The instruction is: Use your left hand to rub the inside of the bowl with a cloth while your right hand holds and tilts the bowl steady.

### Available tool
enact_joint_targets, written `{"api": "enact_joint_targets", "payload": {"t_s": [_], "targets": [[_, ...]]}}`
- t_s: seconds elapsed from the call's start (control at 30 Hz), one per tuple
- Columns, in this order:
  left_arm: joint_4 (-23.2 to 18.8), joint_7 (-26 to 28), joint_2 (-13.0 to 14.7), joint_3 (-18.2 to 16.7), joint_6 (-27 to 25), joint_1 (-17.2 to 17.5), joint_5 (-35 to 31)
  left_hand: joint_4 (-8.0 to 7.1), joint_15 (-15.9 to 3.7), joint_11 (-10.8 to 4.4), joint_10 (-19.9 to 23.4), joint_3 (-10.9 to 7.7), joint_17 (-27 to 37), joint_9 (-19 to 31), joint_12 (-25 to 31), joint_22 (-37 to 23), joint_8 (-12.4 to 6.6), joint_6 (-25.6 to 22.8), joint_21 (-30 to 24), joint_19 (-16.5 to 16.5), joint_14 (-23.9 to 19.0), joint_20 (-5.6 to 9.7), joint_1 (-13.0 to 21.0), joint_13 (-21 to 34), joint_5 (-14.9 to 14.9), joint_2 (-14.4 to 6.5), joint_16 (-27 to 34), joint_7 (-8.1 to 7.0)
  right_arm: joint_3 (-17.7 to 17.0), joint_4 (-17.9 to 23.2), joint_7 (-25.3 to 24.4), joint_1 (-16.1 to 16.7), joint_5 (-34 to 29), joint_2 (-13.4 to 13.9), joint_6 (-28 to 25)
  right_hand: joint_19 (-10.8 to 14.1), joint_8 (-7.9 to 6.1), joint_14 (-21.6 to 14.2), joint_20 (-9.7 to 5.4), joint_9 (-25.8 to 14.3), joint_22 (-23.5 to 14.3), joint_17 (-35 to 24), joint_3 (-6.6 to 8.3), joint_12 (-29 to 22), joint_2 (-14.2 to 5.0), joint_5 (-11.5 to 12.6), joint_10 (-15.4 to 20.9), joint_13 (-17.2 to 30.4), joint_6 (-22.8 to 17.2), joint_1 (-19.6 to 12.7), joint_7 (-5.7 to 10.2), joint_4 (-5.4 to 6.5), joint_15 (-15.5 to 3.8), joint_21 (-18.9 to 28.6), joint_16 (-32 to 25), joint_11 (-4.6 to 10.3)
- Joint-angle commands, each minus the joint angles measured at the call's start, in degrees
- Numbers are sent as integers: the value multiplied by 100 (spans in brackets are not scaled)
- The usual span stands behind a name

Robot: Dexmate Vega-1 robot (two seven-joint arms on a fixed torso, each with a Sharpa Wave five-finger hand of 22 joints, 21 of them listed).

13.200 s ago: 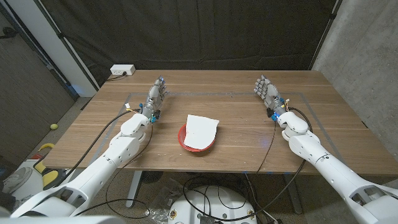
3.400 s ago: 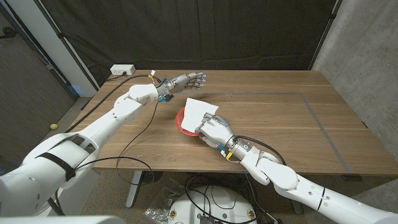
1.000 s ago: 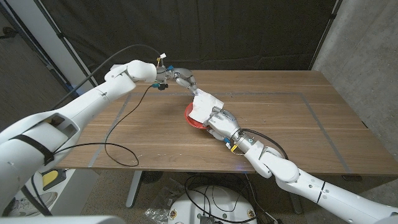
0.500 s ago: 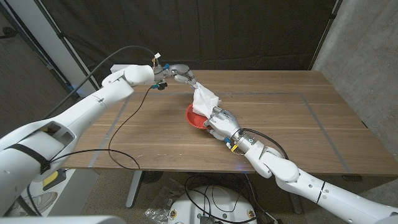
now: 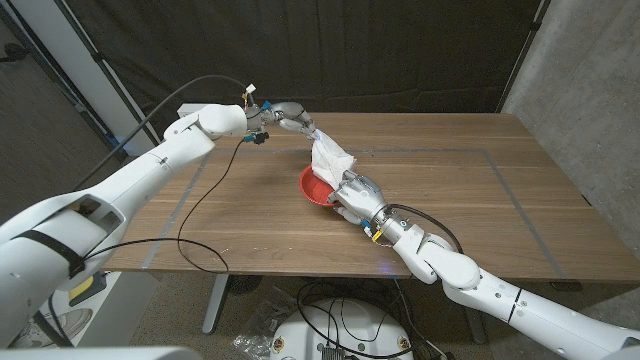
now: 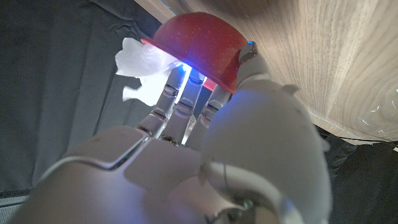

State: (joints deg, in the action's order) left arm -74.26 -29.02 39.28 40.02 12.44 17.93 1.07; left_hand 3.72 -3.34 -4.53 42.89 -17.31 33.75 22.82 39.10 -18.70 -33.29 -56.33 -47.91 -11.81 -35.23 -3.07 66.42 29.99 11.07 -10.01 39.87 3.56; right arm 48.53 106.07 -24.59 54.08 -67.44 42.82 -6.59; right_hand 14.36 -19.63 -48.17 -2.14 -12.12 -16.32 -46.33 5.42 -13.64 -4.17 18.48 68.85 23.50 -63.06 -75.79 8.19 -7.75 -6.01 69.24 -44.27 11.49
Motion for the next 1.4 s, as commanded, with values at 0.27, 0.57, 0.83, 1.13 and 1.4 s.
{"api": "enact_joint_targets", "payload": {"t_s": [0.27,0.57,0.83,1.13,1.4], "targets": [[857,-1437,-334,618,317,-802,-38,-897,190,448,-1552,1589,-877,-1055,-850,463,1847,2699,208,944,1259,-285,-2394,-725,403,1845,-1218,86,-9,-139,-84,-111,121,-2,74,-67,29,-84,-785,-38,160,-62,-23,73,-65,30,76,53,-437,2,370,30,-745,166,76,16],[398,-297,-232,378,586,-378,-378,171,-565,-64,368,473,-1045,-1130,-111,636,961,-824,-308,-6,-260,52,194,-1015,543,327,-882,-179,-12,-168,-106,-141,161,15,102,-106,64,-118,-787,-45,324,-107,-19,111,-57,41,91,82,-444,8,369,29,-746,294,152,24],[274,218,-194,157,631,-115,-340,140,-662,11,304,305,-1018,-1001,-11,669,895,-892,-392,8,-314,112,292,-883,277,51,-987,-126,-14,-150,-30,-139,187,29,86,-134,72,-132,-788,-64,400,-130,-15,126,-63,38,97,102,-455,24,370,37,-747,373,202,17],[273,141,-178,121,579,-77,-205,43,-581,9,51,193,-867,-757,94,672,775,-641,-450,156,-150,108,305,-648,140,-57,-1060,-34,-7,-183,-94,-128,203,12,89,-158,109,-148,-750,-75,468,-145,-4,149,-74,29,41,144,-403,23,372,33,-748,471,266,34],[260,102,-165,86,563,-50,-102,10,-571,-1,8,143,-785,-640,179,676,664,-618,-494,188,-123,102,312,-535,102,-49,-1070,-10,-31,-193,-261,-88,240,10,81,-127,434,-174,-639,30,597,-26,-130,320,-96,-11,-705,-282,-314,341,353,161,-748,422,435,9]]}}
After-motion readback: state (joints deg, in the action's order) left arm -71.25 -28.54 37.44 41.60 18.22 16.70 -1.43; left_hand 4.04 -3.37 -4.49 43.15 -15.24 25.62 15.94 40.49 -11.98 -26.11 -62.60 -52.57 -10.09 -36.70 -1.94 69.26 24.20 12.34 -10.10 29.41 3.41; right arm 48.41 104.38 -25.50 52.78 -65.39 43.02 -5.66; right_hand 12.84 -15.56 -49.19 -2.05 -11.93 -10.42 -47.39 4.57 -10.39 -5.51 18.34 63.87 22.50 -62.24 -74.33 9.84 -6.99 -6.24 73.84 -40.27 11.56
